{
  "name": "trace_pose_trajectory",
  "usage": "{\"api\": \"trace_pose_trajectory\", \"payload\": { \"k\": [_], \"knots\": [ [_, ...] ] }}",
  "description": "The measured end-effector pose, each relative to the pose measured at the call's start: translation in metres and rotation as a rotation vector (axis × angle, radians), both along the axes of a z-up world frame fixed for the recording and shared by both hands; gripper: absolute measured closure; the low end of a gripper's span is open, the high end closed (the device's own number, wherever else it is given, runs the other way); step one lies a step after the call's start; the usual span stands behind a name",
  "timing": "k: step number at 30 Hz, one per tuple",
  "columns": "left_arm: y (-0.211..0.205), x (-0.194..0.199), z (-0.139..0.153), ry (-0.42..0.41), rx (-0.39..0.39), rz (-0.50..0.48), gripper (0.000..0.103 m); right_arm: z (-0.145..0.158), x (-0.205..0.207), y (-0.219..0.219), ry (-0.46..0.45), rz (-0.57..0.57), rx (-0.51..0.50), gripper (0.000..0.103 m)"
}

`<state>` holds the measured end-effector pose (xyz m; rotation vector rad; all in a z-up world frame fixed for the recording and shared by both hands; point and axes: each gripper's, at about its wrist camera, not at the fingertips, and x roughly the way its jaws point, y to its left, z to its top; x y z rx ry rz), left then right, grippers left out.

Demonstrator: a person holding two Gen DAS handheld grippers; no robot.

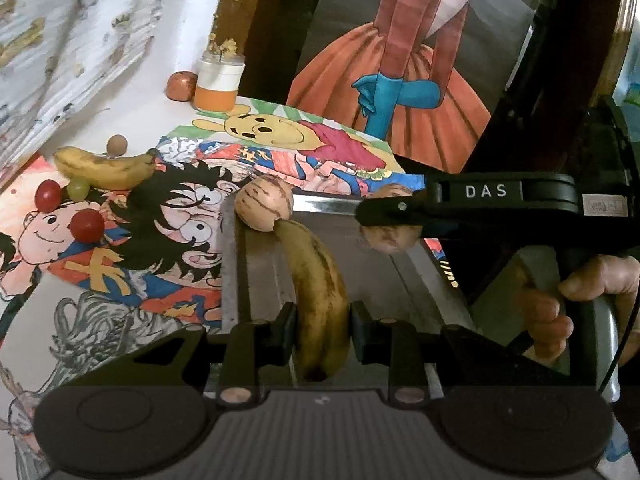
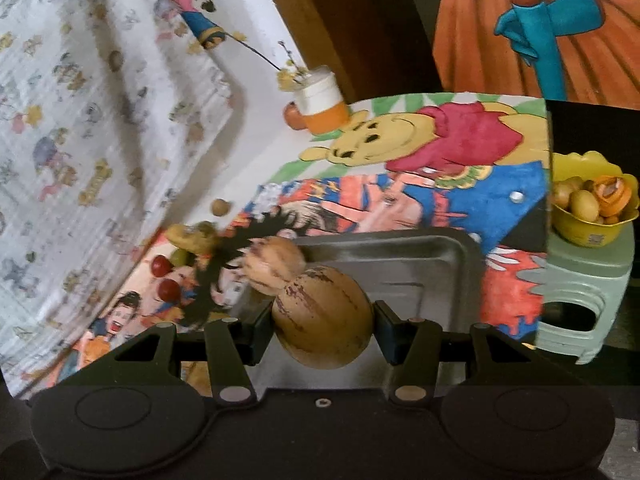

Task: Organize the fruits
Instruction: 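Lower the striped fruit onto the tray and open the right tool while the left tool carries the banana over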

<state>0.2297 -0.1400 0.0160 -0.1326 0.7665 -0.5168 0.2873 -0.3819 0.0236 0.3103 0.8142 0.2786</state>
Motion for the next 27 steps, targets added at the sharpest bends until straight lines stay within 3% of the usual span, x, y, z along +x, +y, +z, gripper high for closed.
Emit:
{"api": "trace_pose_trajectory", "payload": {
  "k": [23, 27],
  "knots": [
    [-0.007, 0.013, -0.021, 0.062, 0.047, 0.01, 0.071, -0.017, 0.0, 0.001, 0.047, -0.006, -0.026, 0.047],
    [-0.005, 0.009, -0.018, 0.052, 0.051, -0.001, 0.069, -0.012, -0.005, 0.0, 0.039, -0.009, -0.023, 0.041]
  ]
}}
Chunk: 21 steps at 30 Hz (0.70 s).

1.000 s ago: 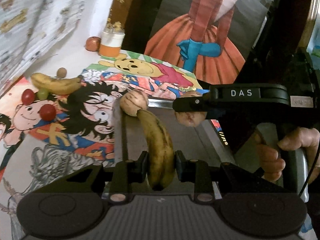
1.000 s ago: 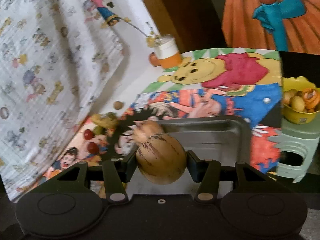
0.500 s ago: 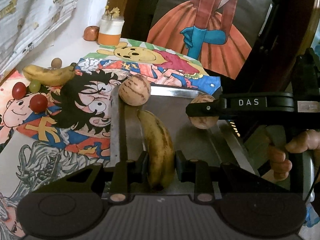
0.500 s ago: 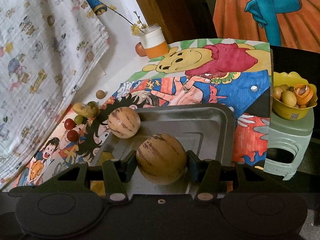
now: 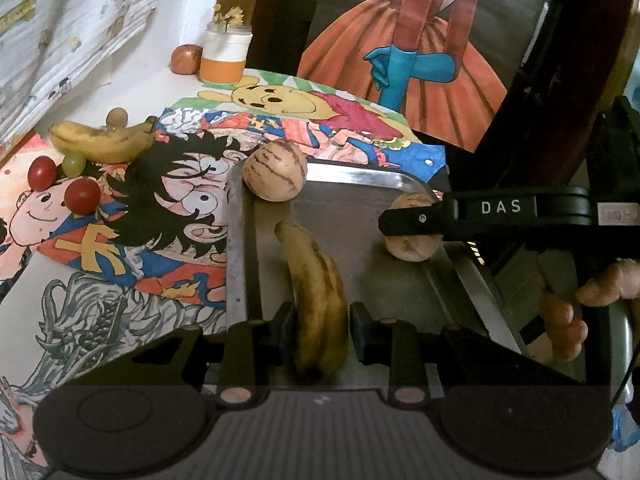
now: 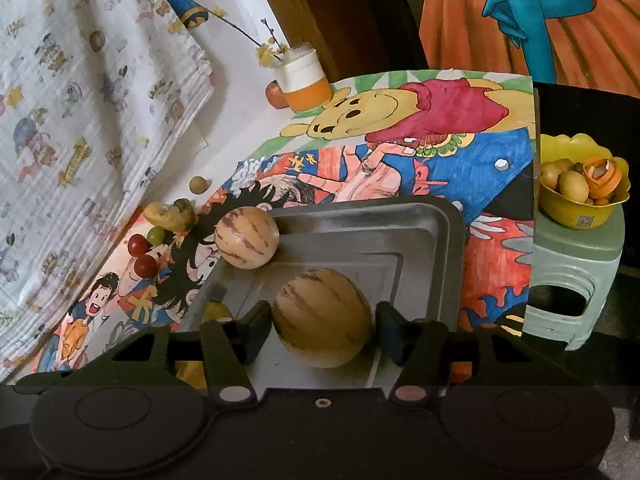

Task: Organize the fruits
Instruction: 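Lower the striped fruit onto the tray and open the right tool while the left tool carries the banana over, then open the left tool to set the banana on the tray, then withdraw both tools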

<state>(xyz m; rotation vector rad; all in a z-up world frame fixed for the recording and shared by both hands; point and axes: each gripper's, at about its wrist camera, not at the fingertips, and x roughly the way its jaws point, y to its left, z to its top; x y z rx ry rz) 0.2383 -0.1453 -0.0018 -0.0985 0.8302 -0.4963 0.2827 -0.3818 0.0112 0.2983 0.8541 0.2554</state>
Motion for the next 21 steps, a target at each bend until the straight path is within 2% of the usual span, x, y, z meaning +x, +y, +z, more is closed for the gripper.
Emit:
{"api": "trace_pose_trajectory", "payload": {
  "k": [3, 6, 10, 18, 21],
  "knots": [
    [0.001, -0.005, 0.004, -0.021, 0.006, -0.002, 0.06, 0.005, -0.005, -0.001, -0.006, -0.001, 0.003, 0.036],
    [0.005, -0.013, 0.008, -0.045, 0.007, 0.013, 0.043, 0.011, -0.012, -0.001, -0.016, -0.002, 0.004, 0.031],
    [0.013, -0.024, 0.019, -0.072, -0.016, 0.037, 0.036, 0.022, -0.025, -0.002, -0.035, -0.005, 0.005, 0.026],
    [0.037, -0.049, 0.039, -0.134, -0.045, 0.147, 0.006, 0.04, -0.058, 0.0, -0.07, -0.002, -0.003, 0.01],
    [0.047, -0.059, 0.045, -0.149, -0.061, 0.188, 0.0, 0.048, -0.072, 0.005, -0.084, 0.007, -0.012, 0.005]
  ]
}}
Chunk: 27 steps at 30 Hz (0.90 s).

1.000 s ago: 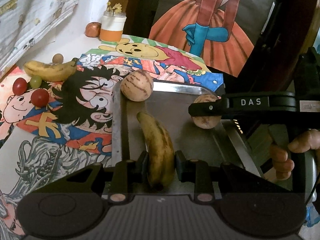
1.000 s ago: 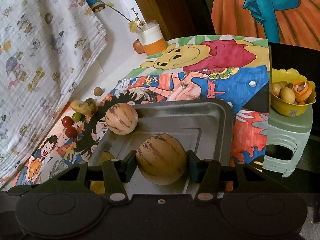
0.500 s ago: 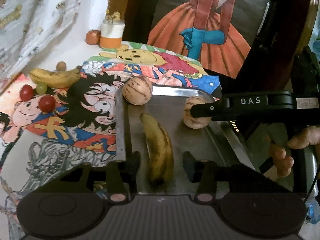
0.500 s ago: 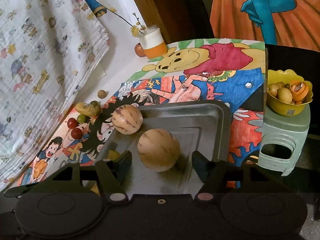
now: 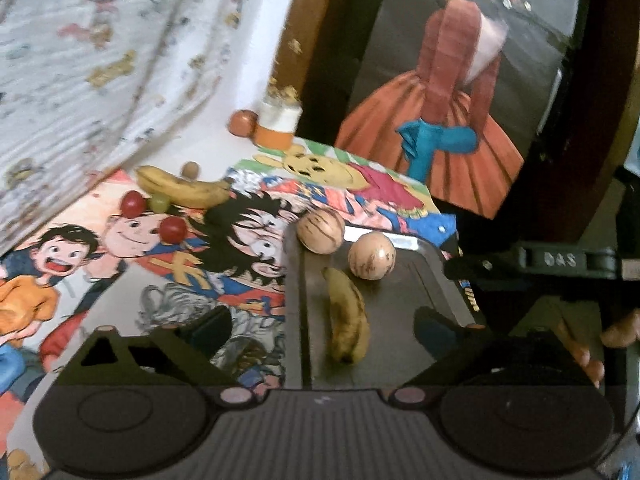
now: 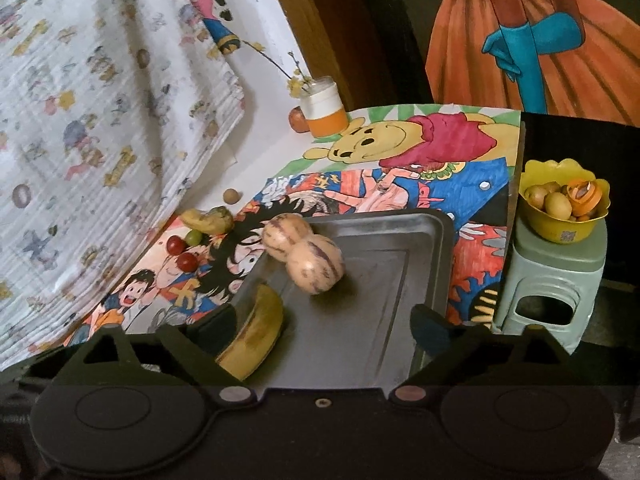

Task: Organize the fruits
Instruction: 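Open the left tool to set the banana on the tray, then withdraw both tools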

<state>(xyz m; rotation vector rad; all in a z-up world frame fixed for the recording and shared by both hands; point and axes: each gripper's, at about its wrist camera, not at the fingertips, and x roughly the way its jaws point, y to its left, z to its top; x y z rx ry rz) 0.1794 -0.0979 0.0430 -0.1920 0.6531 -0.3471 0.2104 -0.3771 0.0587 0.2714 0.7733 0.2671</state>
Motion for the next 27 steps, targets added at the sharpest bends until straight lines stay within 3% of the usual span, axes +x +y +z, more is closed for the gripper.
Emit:
{"api": "trace_pose_trajectory", "payload": {
  "k": [15, 27],
  "knots": [
    [0.029, -0.052, 0.012, 0.006, 0.034, 0.07, 0.0, 0.019, -0.081, 0.029, -0.002, 0.06, -0.086, 0.001],
    [0.06, -0.088, -0.01, 0.056, 0.026, 0.078, 0.0, 0.003, -0.141, 0.061, 0.052, 0.049, -0.111, 0.001]
  ]
}}
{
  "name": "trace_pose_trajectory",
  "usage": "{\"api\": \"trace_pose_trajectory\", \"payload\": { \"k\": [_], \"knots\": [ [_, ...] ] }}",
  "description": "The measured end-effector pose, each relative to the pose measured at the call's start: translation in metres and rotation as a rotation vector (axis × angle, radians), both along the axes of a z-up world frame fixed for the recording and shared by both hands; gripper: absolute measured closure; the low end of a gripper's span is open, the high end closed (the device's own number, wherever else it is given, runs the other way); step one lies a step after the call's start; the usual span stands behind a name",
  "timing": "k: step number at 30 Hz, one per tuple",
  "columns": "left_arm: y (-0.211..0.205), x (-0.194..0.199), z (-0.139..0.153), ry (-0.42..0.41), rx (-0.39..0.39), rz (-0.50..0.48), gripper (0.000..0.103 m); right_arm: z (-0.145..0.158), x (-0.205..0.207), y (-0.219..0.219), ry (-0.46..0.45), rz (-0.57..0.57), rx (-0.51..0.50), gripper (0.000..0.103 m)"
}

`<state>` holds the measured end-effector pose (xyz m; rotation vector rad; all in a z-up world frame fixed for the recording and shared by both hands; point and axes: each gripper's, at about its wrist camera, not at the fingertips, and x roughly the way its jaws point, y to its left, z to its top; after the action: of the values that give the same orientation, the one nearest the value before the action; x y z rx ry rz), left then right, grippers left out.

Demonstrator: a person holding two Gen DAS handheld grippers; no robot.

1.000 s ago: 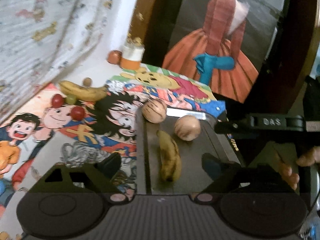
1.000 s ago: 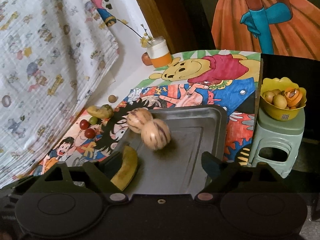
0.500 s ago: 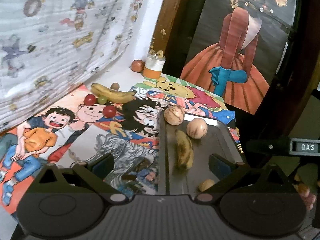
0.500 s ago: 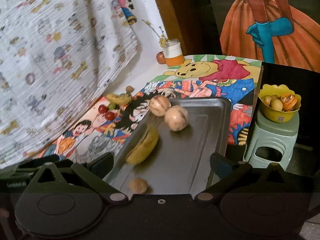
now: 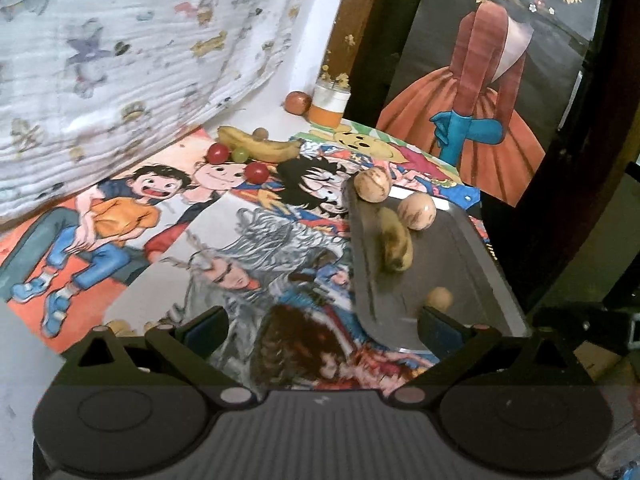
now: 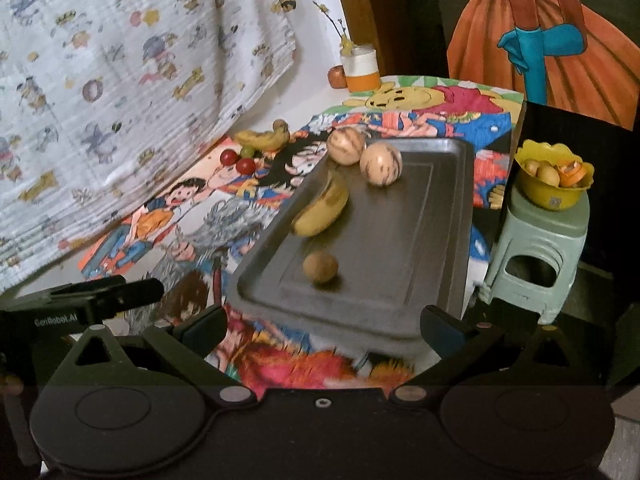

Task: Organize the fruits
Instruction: 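Open the left tool to set the banana on the tray, then withdraw both tools, then move both tools toward the small brown fruit and red cherry tomatoes beside the tray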

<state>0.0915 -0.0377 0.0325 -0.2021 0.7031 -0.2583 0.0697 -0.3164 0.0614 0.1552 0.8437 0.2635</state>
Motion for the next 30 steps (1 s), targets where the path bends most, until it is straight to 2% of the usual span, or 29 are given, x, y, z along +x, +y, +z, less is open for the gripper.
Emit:
{"api": "trace_pose_trajectory", "payload": {
  "k": [4, 7, 10, 17, 23, 30],
  "knots": [
    [0.008, -0.014, -0.003, -0.004, 0.025, 0.011, 0.0, -0.017, -0.014, 0.009, 0.055, -0.045, 0.048, 0.001],
    [0.014, -0.022, -0.008, 0.01, 0.053, 0.027, 0.0, -0.021, -0.025, 0.02, 0.055, -0.078, 0.076, 0.001],
    [0.024, -0.029, -0.014, 0.037, 0.037, 0.04, 0.0, -0.022, -0.03, 0.031, 0.047, -0.085, 0.101, 0.001],
    [0.052, -0.039, -0.019, 0.066, 0.027, 0.115, 0.0, -0.02, -0.031, 0.067, 0.065, -0.014, 0.094, 0.001],
    [0.079, -0.033, -0.023, 0.096, 0.037, 0.209, 0.0, -0.009, -0.01, 0.088, 0.061, 0.035, 0.051, 0.001],
    [0.099, -0.011, -0.025, 0.086, 0.051, 0.223, 0.0, 0.012, 0.038, 0.103, 0.065, 0.059, 0.013, 0.001]
  ]
}}
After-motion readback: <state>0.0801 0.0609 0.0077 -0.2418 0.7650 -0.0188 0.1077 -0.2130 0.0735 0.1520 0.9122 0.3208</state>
